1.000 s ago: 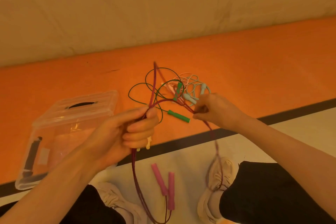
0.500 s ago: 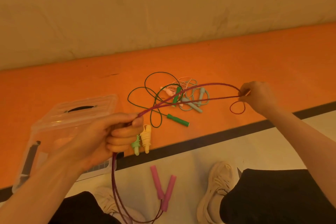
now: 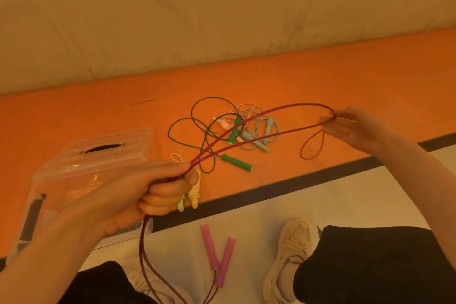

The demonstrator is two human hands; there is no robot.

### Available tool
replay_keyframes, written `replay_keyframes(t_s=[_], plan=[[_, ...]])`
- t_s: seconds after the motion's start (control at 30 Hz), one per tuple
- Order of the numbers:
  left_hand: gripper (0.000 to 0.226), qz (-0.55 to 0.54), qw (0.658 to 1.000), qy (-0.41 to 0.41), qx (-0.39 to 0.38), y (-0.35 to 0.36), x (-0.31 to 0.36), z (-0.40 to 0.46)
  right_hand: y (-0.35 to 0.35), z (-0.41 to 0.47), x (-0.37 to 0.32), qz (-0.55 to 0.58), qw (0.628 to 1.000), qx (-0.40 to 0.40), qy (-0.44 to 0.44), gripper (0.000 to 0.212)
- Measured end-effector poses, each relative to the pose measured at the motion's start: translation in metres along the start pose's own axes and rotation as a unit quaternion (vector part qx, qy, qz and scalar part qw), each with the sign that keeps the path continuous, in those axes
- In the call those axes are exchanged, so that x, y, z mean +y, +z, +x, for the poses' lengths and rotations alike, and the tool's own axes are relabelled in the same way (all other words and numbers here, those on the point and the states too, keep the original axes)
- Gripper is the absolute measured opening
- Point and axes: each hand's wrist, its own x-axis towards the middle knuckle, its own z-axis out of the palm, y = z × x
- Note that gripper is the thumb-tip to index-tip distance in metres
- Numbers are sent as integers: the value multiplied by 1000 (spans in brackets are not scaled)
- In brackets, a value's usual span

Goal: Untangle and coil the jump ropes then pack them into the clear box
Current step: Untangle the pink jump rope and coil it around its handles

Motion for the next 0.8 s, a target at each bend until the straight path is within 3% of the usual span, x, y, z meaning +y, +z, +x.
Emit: replay_keyframes(t_s=[0.1,0.17,0.3,0.33,0.4,0.43,0.5,0.63,0.73,0.8], plan=[[26,23,999,-20,36,3,-1,5,-6,1,-2,49,998,21,46,2],[26,43,998,-33,35,4,1,6,-11,8,1,69,995,36,68,6],[26,83,995,-48,21,5,4,4,-20,20,2,61,995,74,41,6],[26,84,995,-47,24,3,5,1,-24,22,0,58,993,102,16,17],[26,64,996,-41,39,-10,8,-8,-46,26,-4,89,977,184,-55,65],[26,40,998,-37,42,-18,11,-14,-60,25,-5,94,968,220,-82,76],[27,7,999,-30,44,-32,15,-22,-84,19,1,48,968,235,-69,70],[27,66,992,-15,103,-18,16,-9,-85,12,16,-94,986,132,34,50],[27,76,990,9,120,4,17,10,-72,13,6,-181,975,124,26,59],[29,61,989,11,134,16,16,23,-62,8,0,-308,943,110,67,72]])
